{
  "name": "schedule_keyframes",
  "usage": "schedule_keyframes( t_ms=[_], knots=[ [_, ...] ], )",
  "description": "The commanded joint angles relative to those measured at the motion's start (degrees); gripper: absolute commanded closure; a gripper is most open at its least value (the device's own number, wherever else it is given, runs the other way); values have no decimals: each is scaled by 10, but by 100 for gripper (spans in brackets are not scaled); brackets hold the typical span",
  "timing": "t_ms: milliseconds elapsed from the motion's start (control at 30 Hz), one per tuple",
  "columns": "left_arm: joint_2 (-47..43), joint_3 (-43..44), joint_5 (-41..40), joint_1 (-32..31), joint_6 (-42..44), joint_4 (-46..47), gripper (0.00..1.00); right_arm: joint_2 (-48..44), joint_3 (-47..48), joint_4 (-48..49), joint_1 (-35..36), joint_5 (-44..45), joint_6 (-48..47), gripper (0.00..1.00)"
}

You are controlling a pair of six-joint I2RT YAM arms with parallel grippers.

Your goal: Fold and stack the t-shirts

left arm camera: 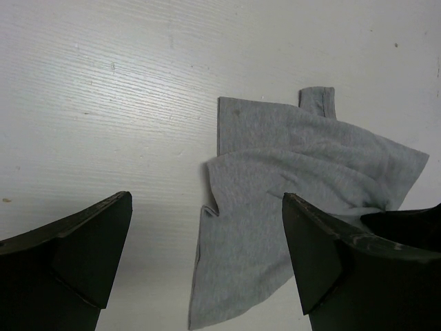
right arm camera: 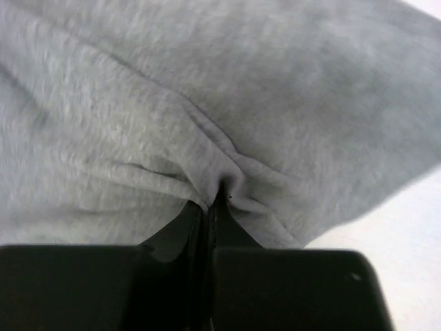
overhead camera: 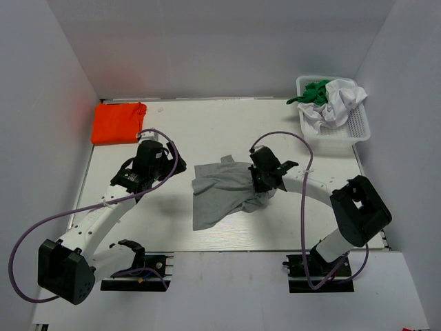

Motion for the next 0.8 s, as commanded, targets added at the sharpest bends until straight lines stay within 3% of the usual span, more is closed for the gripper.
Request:
schedule_keyframes(
  t_ms=[0,200,367,600,767],
  knots=[
    [-3,-6,0,-1,9,-5,0,-28,43,16,-7,98,35,100],
    [-3,-6,0,-1,9,1,0,-119,170,-1,-76,244,30,100],
    [-3,-6,0,-1,14,12,0,-125,286,18,-140,285,-38,100],
    [15,0,0,-1,20,17,0,-38,426,36,-260,285,-116,100],
    [27,5,-5,4,20,17,0,64,547,2,-337,228,-122,100]
  ],
)
